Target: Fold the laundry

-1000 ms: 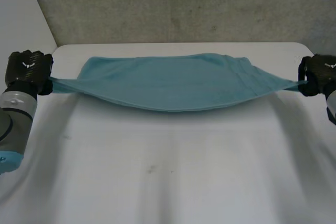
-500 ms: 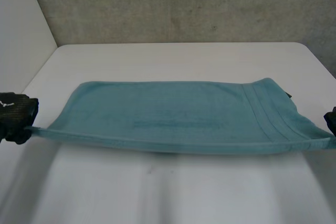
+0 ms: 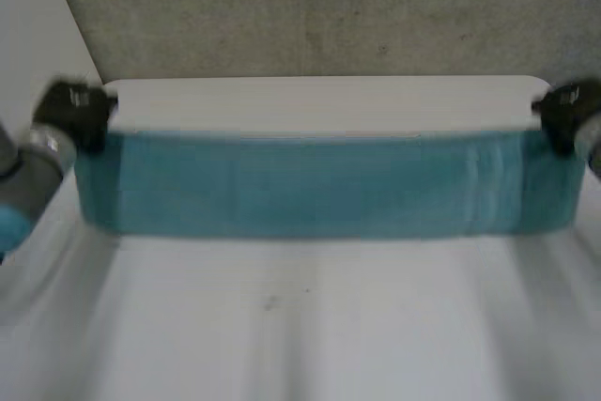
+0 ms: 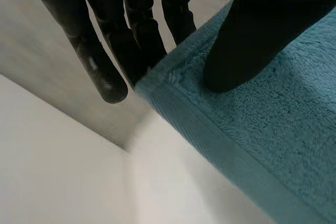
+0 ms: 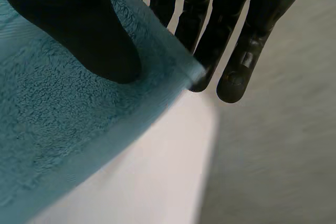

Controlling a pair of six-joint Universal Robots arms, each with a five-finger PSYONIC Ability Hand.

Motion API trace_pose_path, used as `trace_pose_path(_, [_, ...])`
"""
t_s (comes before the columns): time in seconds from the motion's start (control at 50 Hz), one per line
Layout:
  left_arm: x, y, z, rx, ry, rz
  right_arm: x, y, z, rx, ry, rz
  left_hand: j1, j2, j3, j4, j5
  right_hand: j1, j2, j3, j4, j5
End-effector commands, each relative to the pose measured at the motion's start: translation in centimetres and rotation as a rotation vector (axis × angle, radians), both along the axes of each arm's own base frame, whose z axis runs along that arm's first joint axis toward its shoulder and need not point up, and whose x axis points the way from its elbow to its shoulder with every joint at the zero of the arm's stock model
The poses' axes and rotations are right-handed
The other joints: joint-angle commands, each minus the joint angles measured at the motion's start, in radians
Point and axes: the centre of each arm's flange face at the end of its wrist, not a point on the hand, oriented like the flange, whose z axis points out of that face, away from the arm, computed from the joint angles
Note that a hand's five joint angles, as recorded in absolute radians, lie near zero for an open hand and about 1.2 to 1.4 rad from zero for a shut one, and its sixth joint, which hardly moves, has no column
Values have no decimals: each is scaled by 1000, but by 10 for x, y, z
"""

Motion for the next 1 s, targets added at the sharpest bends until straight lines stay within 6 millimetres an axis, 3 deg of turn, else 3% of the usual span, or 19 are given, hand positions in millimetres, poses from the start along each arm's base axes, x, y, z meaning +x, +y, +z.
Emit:
trace_pose_path(0.02, [-14, -29, 170, -646, 187, 29, 18, -29, 168, -654, -282, -22, 250, 193, 200, 197, 268, 417, 213, 207, 203, 232])
trace_pose_path(0.06, [-10, -22, 193, -729, 235, 29, 17, -26, 179, -699, -315, -14, 250, 193, 200, 197, 268, 417, 213, 207, 203, 232])
trace_pose_path(0.08, [-7, -19, 201, -755, 256, 33, 14, -11, 209, -795, -391, 14, 250, 193, 200, 197, 268, 417, 213, 207, 203, 232])
trace_pose_path(0.14, [-4, -14, 211, -786, 301, 34, 13, 3, 216, -798, -421, 32, 250, 193, 200, 197, 268, 417, 213, 207, 203, 232])
trace_pose_path(0.24, [-3, -16, 179, -677, 328, 24, 19, 6, 175, -658, -394, 80, 250, 193, 200, 197, 268, 417, 213, 207, 203, 232])
trace_pose_path(0.26, [-3, -17, 165, -638, 326, 21, 21, 6, 168, -635, -392, 87, 250, 193, 200, 197, 268, 417, 213, 207, 203, 232])
trace_pose_path(0.3, [-3, -18, 157, -616, 325, 19, 22, 6, 161, -614, -390, 91, 250, 193, 200, 197, 268, 417, 213, 207, 203, 232])
trace_pose_path(0.32, [-4, -17, 134, -550, 322, 13, 23, 6, 144, -554, -383, 98, 250, 193, 200, 197, 268, 417, 213, 207, 203, 232])
trace_pose_path(0.4, [-5, -17, 95, -449, 331, -5, 26, 10, 109, -448, -373, 102, 250, 193, 200, 197, 268, 417, 213, 207, 203, 232])
trace_pose_path(0.46, [-5, -16, 81, -418, 338, -9, 27, 12, 81, -370, -365, 92, 250, 193, 200, 197, 268, 417, 213, 207, 203, 232])
trace_pose_path(0.48, [-5, -16, 56, -370, 340, -13, 27, 12, 73, -349, -363, 90, 250, 193, 200, 197, 268, 417, 213, 207, 203, 232])
trace_pose_path(0.54, [-7, -17, 24, -312, 331, -17, 27, 11, 47, -276, -356, 78, 250, 193, 200, 197, 268, 417, 213, 207, 203, 232])
trace_pose_path(0.56, [-8, -16, 7, -283, 323, -26, 27, 11, 35, -244, -351, 73, 250, 193, 200, 197, 268, 417, 213, 207, 203, 232])
trace_pose_path(0.62, [-11, -13, -17, -230, 317, -33, 27, 8, -22, -98, -306, 46, 250, 193, 200, 197, 268, 417, 213, 207, 203, 232])
trace_pose_path(0.64, [-13, -10, -35, -184, 312, -37, 26, 8, -33, -71, -293, 40, 250, 193, 200, 197, 268, 417, 213, 207, 203, 232])
trace_pose_path(0.7, [-15, -6, -51, -139, 304, -40, 25, 11, -60, 0, -259, 26, 250, 193, 200, 197, 268, 417, 213, 207, 203, 232])
trace_pose_path(0.72, [-14, 0, -68, -84, 298, -37, 23, 14, -71, 33, -239, 19, 250, 193, 200, 197, 268, 417, 213, 207, 203, 232])
trace_pose_path(0.84, [-10, 18, -86, 2, 270, -20, 18, 27, -79, 100, -203, 8, 250, 193, 200, 197, 268, 417, 213, 207, 203, 232])
trace_pose_path(1.0, [8, 51, -66, 86, 182, 24, -5, 57, -39, 176, -123, -22, 250, 193, 200, 197, 268, 417, 213, 207, 203, 232])
